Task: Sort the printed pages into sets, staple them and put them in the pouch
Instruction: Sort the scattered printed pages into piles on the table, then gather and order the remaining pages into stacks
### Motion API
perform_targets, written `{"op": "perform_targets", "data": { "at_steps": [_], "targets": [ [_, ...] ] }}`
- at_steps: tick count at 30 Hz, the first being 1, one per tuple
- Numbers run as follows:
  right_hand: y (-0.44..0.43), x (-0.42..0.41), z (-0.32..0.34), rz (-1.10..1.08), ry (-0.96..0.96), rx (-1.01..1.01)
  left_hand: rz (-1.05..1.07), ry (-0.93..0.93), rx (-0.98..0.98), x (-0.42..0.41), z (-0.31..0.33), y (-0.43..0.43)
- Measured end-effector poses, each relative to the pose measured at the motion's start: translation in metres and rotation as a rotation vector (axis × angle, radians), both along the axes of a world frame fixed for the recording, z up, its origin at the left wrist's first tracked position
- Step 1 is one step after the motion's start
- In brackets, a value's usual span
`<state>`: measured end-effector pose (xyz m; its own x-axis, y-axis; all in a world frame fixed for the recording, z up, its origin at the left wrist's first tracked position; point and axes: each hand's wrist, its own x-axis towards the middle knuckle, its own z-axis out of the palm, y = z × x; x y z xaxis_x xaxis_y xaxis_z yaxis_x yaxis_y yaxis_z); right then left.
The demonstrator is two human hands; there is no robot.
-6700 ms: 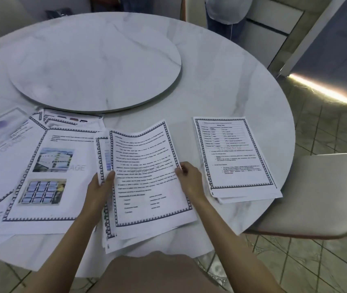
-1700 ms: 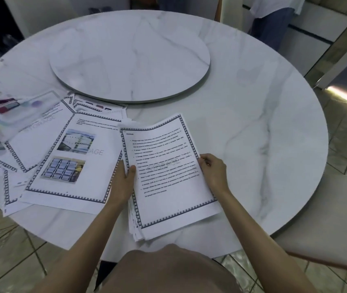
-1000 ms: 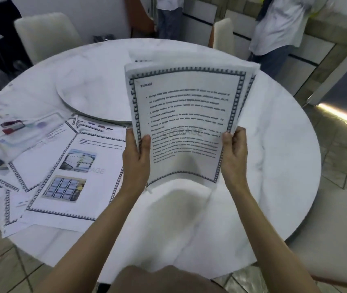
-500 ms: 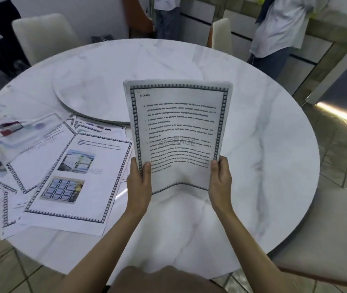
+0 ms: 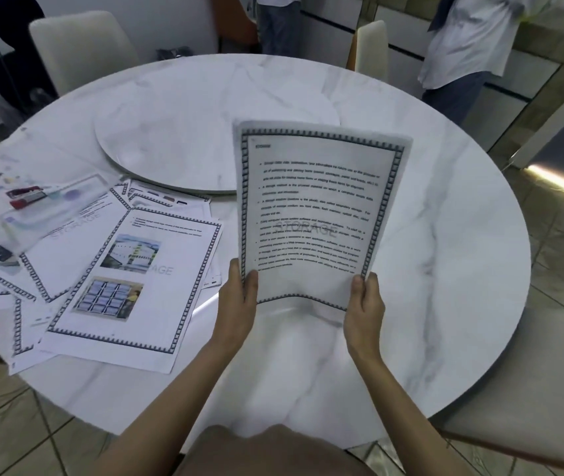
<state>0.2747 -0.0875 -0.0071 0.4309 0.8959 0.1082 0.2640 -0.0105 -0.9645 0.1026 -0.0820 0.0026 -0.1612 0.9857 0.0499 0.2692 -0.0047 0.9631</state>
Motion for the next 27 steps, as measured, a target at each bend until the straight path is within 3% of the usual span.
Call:
{"op": "perform_targets", "data": {
  "at_steps": [6, 13, 20, 27],
  "targets": [
    [0.018, 0.040, 0.007, -0.132, -0.200, 0.010, -0.097, 0.054, -0.121, -0.003, -0.007, 0.011],
    [0.012, 0.100, -0.010, -0.202, -0.394, -0.223, -0.105, 0.008, -0.264, -0.015, -0.033, -0.013],
    [0.011, 0.133, -0.020, -0.181, -0.458, -0.440, -0.086, -0.023, -0.279, -0.023, -0.037, -0.023],
    [0.016, 0.120, -0.020, -0.120, -0.637, -0.359, -0.067, 0.047, -0.274, -0.035, -0.035, -0.026]
  ]
}}
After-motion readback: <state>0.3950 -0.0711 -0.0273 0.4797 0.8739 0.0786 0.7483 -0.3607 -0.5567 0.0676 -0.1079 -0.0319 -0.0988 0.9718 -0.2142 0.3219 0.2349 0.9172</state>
